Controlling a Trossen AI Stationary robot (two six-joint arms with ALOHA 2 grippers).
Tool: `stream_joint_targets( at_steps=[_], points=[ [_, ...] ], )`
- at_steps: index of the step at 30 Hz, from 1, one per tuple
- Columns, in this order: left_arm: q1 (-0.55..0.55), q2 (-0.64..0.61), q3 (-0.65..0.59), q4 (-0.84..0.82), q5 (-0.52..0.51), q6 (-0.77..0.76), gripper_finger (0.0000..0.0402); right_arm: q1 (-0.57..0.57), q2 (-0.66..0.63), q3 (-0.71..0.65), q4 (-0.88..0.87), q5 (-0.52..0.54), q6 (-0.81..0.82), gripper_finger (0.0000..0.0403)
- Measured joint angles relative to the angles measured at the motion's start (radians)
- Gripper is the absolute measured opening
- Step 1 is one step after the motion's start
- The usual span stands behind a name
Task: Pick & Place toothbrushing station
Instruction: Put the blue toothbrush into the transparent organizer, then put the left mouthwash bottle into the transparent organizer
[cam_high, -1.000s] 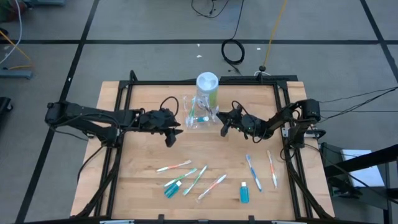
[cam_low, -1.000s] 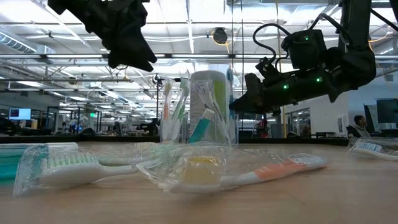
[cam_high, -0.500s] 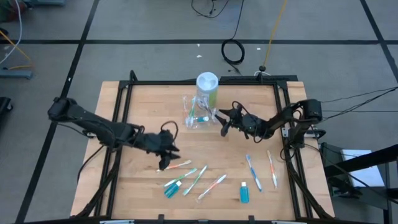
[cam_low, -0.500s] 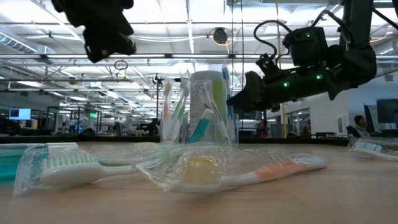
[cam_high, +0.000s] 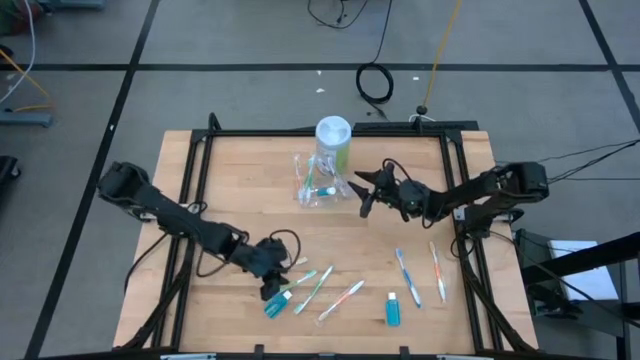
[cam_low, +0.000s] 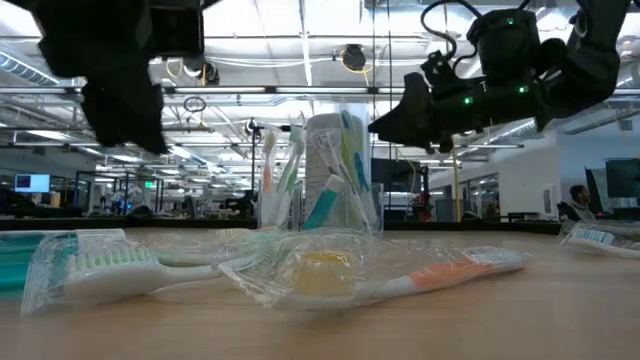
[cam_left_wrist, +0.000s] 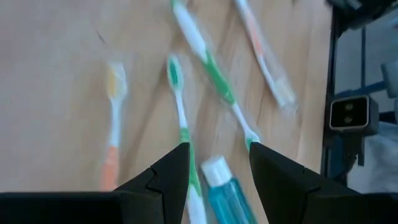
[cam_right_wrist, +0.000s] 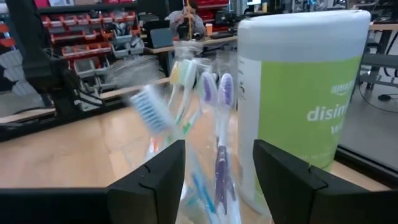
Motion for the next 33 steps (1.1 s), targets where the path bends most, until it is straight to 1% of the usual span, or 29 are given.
stream_joint_targets(
  at_steps=[3,7,9,13,18,21,27,33],
  points=[
    [-0.019,0.061,0.0,0.053,0.04,-0.03,0.0172,0.013,-0.01,0.0,-0.01,0.0,0.0,0.0184],
    [-0.057,0.135,0.0,0.16,0.068,-0.029,0.0172,0.041,-0.009,0.0,-0.027,-0.001,0.014,0.0179],
    [-0.076,0.162,0.001,0.176,0.067,-0.028,0.0172,0.054,-0.009,0.0,-0.048,-0.001,0.02,0.0179],
    [-0.102,0.193,0.02,0.129,0.013,-0.025,0.0172,0.075,-0.009,-0.001,-0.048,-0.001,0.023,0.018],
    [-0.103,0.203,0.026,0.119,-0.061,-0.049,0.0172,0.084,-0.009,-0.001,-0.048,-0.001,0.023,0.0177],
    [-0.104,0.203,0.026,0.11,-0.086,-0.019,0.0172,0.084,-0.009,-0.001,-0.05,-0.001,0.023,0.0177],
    [-0.107,0.214,0.026,0.111,-0.088,0.047,0.0172,0.084,-0.009,-0.001,-0.057,-0.001,0.023,0.0177],
    [-0.107,0.248,0.026,0.145,-0.058,0.06,0.0172,0.084,-0.009,-0.001,-0.092,-0.001,0.023,0.0177]
  ],
)
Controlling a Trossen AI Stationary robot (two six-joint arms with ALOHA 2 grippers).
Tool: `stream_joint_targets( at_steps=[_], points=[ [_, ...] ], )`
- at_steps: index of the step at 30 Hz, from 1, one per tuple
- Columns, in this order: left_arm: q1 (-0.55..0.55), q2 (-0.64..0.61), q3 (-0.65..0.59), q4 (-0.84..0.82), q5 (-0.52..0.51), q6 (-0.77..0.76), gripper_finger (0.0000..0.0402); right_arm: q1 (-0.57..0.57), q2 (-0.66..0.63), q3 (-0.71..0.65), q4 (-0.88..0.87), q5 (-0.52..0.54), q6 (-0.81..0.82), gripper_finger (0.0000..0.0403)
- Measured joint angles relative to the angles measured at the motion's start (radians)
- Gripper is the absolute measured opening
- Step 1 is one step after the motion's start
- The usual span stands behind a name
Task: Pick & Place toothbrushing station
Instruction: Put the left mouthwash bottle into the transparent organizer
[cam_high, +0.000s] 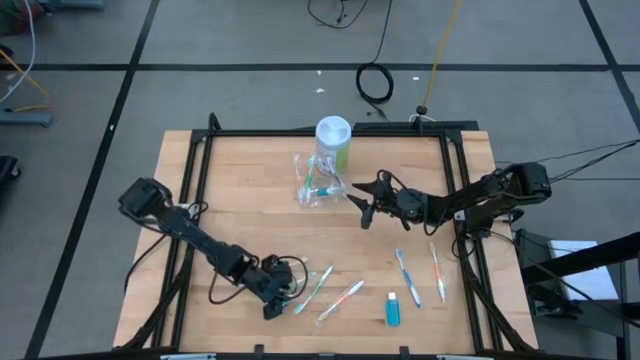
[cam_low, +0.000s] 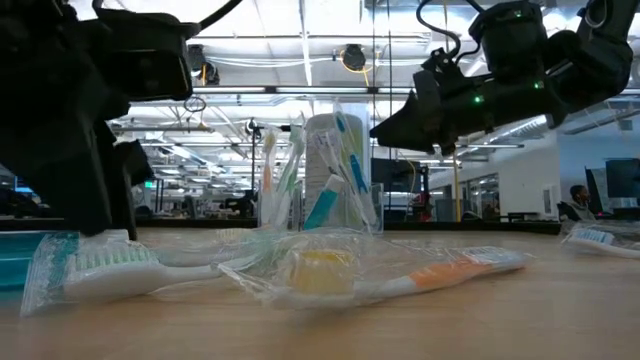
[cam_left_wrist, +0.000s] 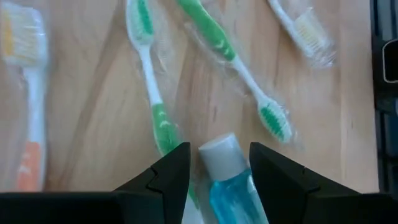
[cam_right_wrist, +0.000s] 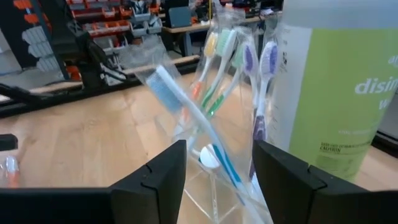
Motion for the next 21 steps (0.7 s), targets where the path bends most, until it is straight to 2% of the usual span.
stream_joint_targets(
  at_steps=[4,8,13,21],
  points=[
    [0.0,0.025,0.0,0.022,0.02,0.007,0.0172,0.0,0.0,0.0,-0.016,0.0,0.0,0.0177],
    [0.0,0.034,0.002,0.015,0.016,0.081,0.0172,0.0,0.0,0.0,-0.015,0.0,-0.007,0.0176],
    [0.0,0.034,0.002,-0.064,-0.02,0.224,0.0172,0.0,0.0,0.0,-0.015,0.0,-0.022,0.0177],
    [0.038,0.032,0.004,-0.142,-0.051,0.269,0.0172,0.0,0.0,0.0,-0.016,0.0,-0.022,0.0177]
  ],
)
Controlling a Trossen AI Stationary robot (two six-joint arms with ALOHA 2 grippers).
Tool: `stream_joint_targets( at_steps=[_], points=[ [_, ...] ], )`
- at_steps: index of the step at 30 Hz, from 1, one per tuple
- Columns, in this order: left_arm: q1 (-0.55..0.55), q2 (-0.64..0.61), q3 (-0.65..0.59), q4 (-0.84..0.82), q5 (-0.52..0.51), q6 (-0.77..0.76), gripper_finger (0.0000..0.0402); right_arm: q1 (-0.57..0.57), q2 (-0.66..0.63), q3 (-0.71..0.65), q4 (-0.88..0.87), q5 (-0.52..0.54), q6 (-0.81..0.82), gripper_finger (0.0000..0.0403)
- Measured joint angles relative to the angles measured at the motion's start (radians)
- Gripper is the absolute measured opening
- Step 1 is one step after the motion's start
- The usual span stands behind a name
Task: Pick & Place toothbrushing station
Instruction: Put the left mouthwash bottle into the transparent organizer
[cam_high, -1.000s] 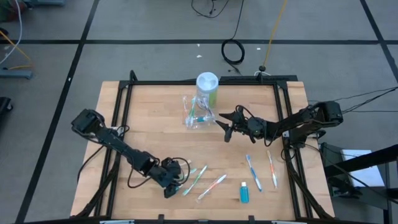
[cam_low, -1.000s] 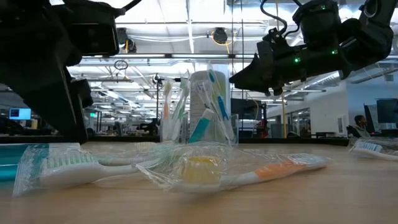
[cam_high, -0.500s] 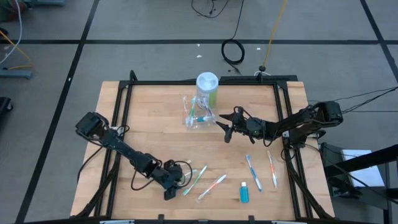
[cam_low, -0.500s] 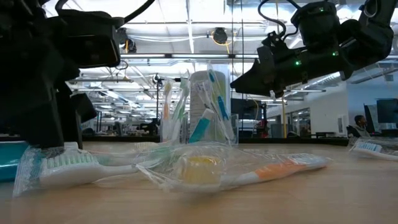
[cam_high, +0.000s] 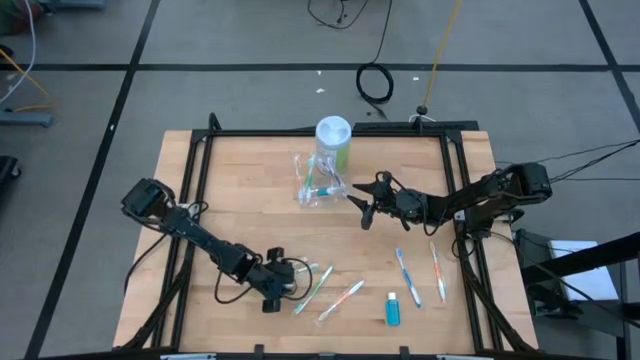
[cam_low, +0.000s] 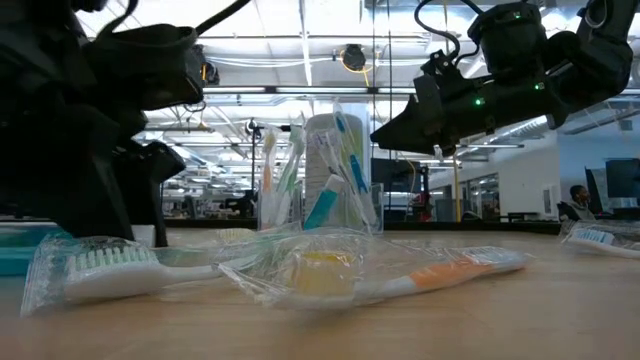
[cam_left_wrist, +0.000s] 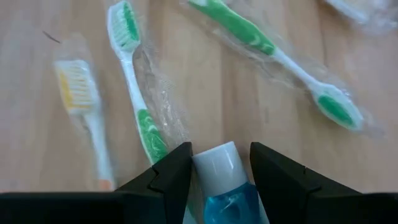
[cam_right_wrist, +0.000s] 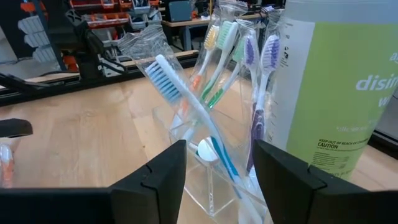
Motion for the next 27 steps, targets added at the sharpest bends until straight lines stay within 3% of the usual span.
stream_joint_targets(
  at_steps=[6,13,17,22,27],
  points=[
    [0.033,0.001,-0.002,-0.015,0.005,0.067,0.0167,0.0,0.0,0.0,0.0,0.0,-0.011,0.0177],
    [0.077,0.001,-0.002,-0.017,0.066,0.066,0.0104,0.0,0.0,0.0,0.0,0.0,-0.011,0.0178],
    [0.09,-0.012,-0.004,-0.009,0.072,0.087,0.01,0.0,0.0,0.0,0.0,0.0,-0.024,0.0177],
    [0.102,-0.081,-0.012,-0.042,0.061,0.1,0.0121,0.0,0.0,0.0,-0.001,0.0,-0.037,0.0177],
    [0.117,-0.208,-0.008,-0.042,0.039,0.1,0.0103,-0.002,0.0,0.0,0.0,0.0,-0.037,0.0178]
  ],
)
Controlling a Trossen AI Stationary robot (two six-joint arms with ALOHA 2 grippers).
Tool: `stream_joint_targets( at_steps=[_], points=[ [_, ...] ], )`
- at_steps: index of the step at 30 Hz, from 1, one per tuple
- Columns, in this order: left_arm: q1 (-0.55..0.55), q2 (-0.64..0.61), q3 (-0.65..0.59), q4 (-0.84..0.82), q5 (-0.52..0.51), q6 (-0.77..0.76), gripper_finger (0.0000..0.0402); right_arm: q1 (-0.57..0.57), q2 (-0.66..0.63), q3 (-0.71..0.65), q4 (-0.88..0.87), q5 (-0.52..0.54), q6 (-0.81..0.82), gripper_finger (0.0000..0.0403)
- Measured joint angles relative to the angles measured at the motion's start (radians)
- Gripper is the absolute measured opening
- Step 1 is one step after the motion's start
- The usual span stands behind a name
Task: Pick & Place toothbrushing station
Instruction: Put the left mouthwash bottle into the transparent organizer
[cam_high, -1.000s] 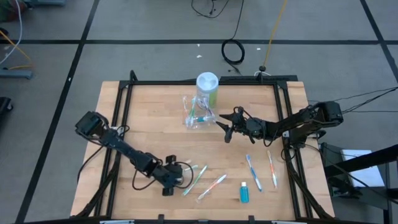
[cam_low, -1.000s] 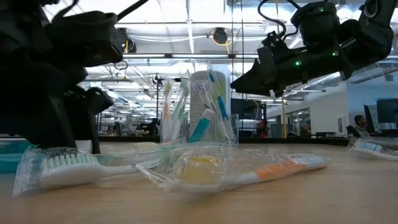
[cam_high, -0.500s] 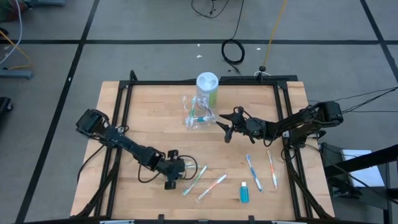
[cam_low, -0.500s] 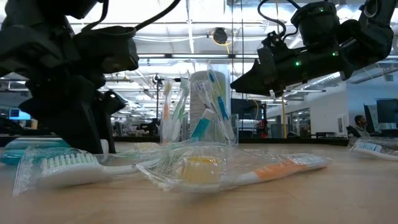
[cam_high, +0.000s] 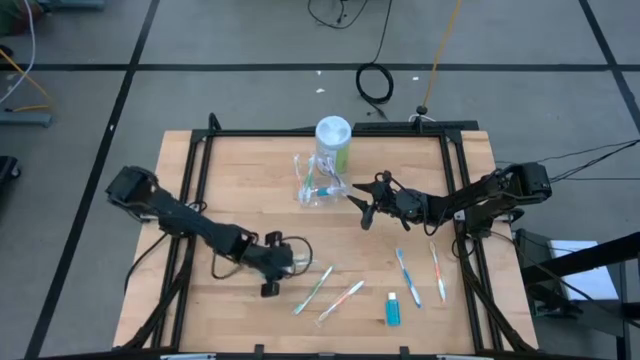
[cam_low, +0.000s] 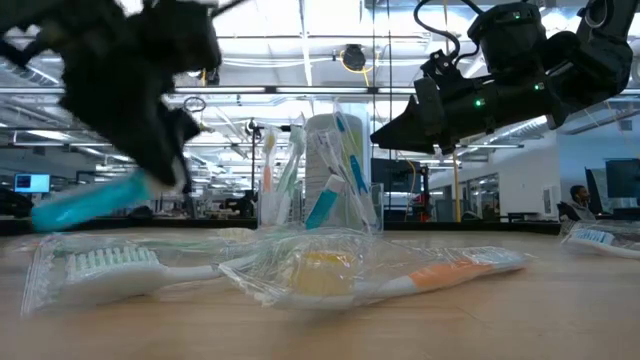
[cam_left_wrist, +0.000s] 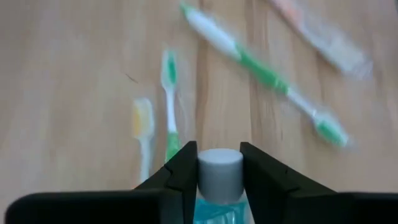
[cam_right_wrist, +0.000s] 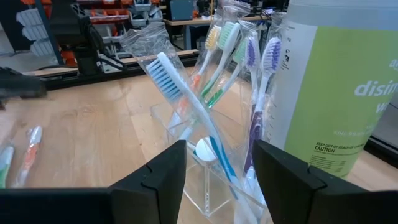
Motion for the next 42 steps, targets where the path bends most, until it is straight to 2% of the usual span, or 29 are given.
stream_joint_targets(
  at_steps=[3,7,11,17,20,23,27,29,35,42],
  points=[
    [0.015,-0.067,0.0,0.003,-0.028,0.0,0.0094,0.0,0.0,0.0,0.0,0.0,0.001,0.0178],
    [0.026,-0.13,0.0,-0.013,-0.085,0.04,0.0105,0.0,0.0,0.0,0.0,0.0,0.001,0.0178],
    [0.04,-0.148,0.001,0.019,-0.217,0.118,0.0107,0.0,0.0,0.0,0.0,0.0,0.001,0.0179],
    [0.113,-0.129,0.002,0.259,-0.489,0.124,0.0096,0.0,0.0,0.0,-0.001,0.0,0.003,0.0179],
    [0.164,-0.115,0.003,0.415,-0.566,0.174,0.0095,-0.001,0.0,0.0,-0.009,0.0,0.004,0.0179],
    [0.218,-0.084,0.003,0.59,-0.57,0.3,0.0095,-0.001,0.0,0.0,-0.028,0.0,0.004,0.0179],
    [0.289,0.007,0.003,0.837,-0.544,0.489,0.0094,-0.001,0.0,0.0,-0.08,-0.002,0.004,0.0179],
    [0.325,0.065,0.004,0.939,-0.553,0.536,0.0094,-0.001,0.0,0.0,-0.105,-0.001,0.004,0.0178],
    [0.437,0.244,0.003,1.167,-0.579,0.504,0.0094,-0.001,0.0,0.0,-0.113,-0.001,0.004,0.0178],
    [0.494,0.352,0.004,1.221,-0.591,0.456,0.0093,-0.001,0.0,0.0,-0.12,0.0,0.003,0.0178]
  ],
)
